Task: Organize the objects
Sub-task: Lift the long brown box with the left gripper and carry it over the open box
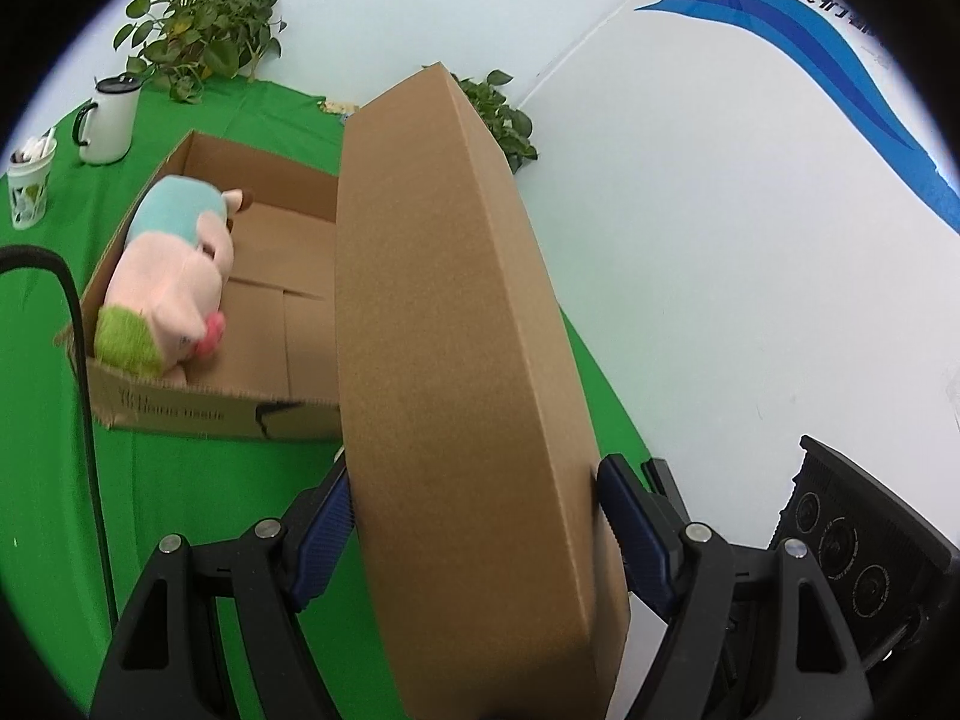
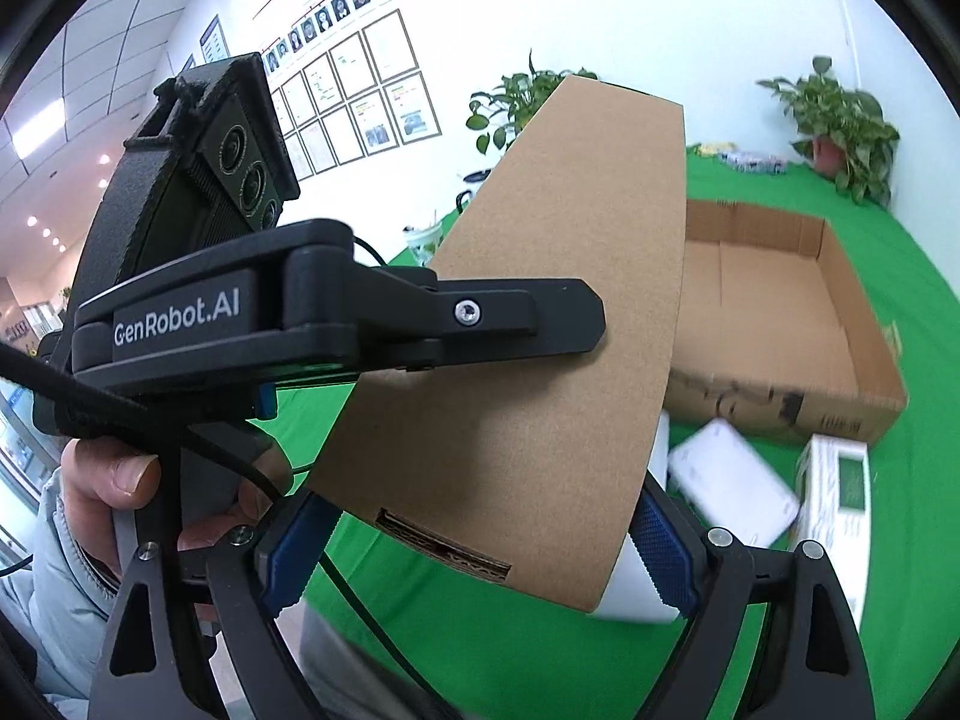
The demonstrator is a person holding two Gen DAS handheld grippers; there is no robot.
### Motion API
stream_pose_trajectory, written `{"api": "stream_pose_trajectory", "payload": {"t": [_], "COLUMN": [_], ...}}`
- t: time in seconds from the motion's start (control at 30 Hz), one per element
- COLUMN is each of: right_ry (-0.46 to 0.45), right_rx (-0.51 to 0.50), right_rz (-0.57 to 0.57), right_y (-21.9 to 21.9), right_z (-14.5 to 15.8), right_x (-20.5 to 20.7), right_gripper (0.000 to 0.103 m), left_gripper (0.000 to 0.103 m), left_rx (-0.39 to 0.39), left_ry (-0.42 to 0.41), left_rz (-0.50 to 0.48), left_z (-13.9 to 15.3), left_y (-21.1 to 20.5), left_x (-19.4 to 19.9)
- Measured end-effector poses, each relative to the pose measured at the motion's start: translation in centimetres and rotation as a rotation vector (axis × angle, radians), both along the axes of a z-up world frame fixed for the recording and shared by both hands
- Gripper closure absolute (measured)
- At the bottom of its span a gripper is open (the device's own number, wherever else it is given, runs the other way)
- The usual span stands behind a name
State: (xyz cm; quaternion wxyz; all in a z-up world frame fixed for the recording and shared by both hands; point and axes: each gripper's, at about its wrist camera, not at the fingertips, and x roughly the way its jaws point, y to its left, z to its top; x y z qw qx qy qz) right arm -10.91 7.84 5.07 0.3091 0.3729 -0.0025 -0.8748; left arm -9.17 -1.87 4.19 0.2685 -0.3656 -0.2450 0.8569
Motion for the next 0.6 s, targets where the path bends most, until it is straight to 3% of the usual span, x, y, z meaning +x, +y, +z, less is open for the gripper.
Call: {"api": "stream_pose_trajectory", "payload": {"t": [0.6], "right_ry": [0.063], "right_rx": [0.03], "right_rz": [0.007], "right_y": [-2.1], "right_z": [5.1], "right_x": [-12.3], "right_gripper": [0.016], "left_gripper": [0.026], "left_rx": [-0.003], "left_ry": [0.048], "left_rz": [0.005], "left_z": [5.4], "left_y": [-1.8], "left_x": [-10.3]}}
